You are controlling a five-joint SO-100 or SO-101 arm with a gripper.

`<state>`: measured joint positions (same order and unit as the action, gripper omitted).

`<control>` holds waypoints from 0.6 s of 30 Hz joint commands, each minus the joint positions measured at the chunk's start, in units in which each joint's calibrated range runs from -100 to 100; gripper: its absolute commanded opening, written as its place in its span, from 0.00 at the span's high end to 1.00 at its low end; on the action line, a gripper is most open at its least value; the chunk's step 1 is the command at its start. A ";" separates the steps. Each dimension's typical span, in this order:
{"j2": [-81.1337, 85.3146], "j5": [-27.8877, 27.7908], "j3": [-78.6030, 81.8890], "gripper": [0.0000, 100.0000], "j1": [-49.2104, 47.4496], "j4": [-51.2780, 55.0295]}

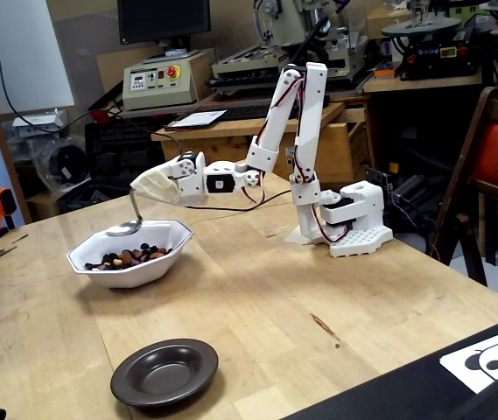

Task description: Use spoon to transfer food from the white bowl to brown plate

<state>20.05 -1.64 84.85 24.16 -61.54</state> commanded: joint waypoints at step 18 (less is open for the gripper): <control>20.38 -4.88 11.43 0.97 0.73 -1.15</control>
<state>38.60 -4.08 96.38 24.16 -61.54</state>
